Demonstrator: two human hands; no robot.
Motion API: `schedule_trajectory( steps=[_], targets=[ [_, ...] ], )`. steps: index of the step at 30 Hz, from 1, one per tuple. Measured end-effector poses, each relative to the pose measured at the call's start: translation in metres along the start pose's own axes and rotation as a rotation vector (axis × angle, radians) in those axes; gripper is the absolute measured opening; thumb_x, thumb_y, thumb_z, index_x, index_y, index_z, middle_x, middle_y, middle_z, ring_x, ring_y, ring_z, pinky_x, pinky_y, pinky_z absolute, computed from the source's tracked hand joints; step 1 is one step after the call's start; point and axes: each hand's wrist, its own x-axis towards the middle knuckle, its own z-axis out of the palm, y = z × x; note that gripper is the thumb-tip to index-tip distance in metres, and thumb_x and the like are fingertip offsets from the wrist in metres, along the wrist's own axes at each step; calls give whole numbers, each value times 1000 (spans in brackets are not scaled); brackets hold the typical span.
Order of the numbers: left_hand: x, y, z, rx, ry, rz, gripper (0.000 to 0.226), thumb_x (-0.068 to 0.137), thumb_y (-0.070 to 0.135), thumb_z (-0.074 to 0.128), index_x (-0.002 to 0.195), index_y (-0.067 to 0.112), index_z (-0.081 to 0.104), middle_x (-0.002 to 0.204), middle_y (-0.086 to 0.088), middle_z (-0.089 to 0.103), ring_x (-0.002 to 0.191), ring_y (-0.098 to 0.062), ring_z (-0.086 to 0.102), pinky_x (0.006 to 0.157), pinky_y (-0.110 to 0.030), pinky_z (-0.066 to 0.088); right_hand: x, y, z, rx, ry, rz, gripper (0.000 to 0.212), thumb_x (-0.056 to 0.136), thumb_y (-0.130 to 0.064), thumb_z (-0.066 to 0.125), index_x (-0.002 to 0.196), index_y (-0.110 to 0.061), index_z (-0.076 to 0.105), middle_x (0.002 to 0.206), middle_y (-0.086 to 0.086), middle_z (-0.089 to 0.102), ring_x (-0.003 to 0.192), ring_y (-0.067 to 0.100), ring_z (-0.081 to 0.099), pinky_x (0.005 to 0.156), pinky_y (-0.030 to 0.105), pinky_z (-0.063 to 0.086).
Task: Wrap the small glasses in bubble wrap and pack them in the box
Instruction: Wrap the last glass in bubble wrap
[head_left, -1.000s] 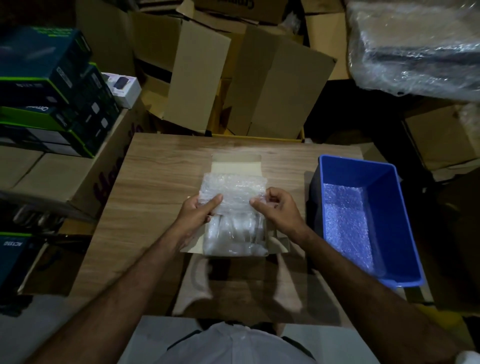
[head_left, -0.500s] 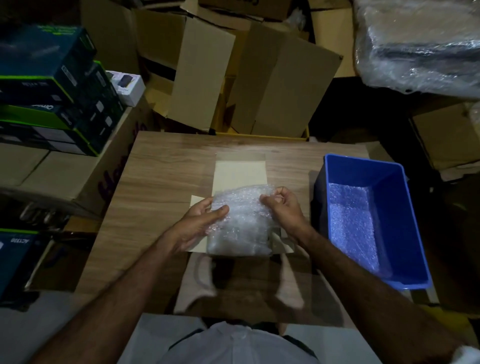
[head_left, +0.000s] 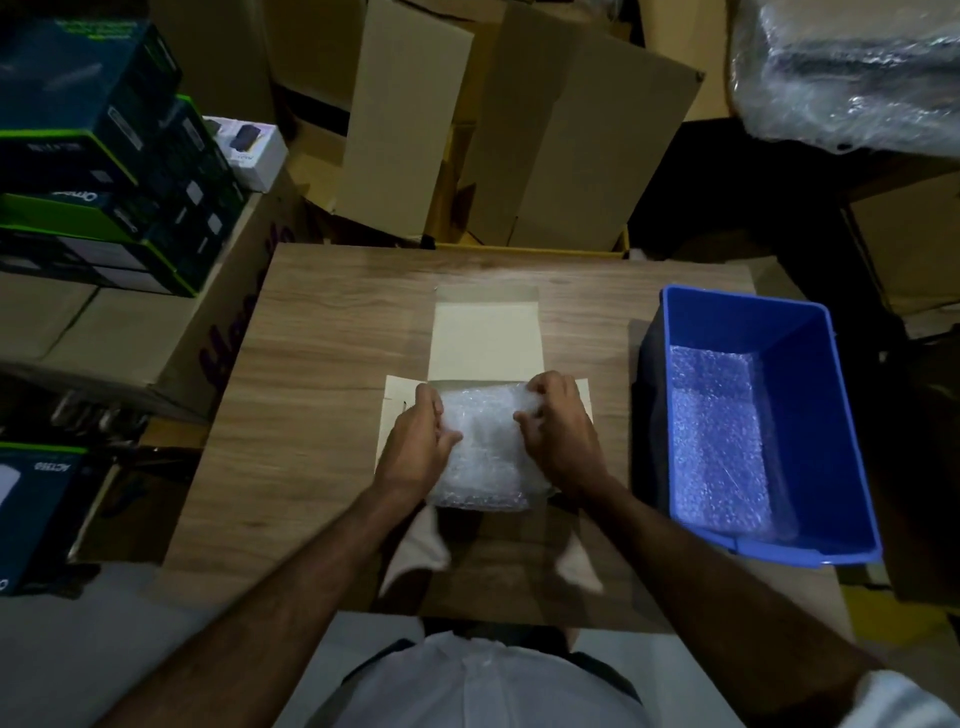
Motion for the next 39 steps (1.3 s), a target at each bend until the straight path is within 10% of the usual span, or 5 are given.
schedule_trajectory(
  steps=[7,15,18,23,39],
  targets=[
    [-2,-8,0,100,10,185,37,87,0,66,115,22,55,118,4,40,87,-16,58,79,-37,56,-4,7,-4,-146,-43,-66,25,87,-8,71,109,-17,66,129,1,45,99,12,57,71,29,59],
    [12,17,-15,516,-163,268,78,76,41,84,143,20,48,145,-8,30,132,-28,33,108,-42,37,-2,-11,-7,-434,-211,-281,42,90,-20,57,129,-7,62,148,22,45,132,37,47,100,48,51],
    [21,20,-21,670,-491,195,115,66,44,90,157,21,25,163,-12,7,149,-31,14,120,-43,28,-1,-17,-8,-425,-493,-141,90,82,-37,81,155,-12,33,164,20,22,150,36,25,116,46,37],
    [29,19,-8,792,-515,229,128,60,39,94,159,20,14,163,-12,17,149,-30,22,118,-41,33,7,-14,-1,-507,-611,-17,129,69,-42,91,162,-12,6,166,24,4,152,38,18,118,45,31],
    [50,25,-21,590,-613,111,113,77,44,84,161,21,12,167,-10,13,151,-28,25,118,-45,35,18,-20,-3,-471,-646,7,98,83,-32,81,158,-11,21,162,26,22,150,38,24,118,41,30]
  ],
)
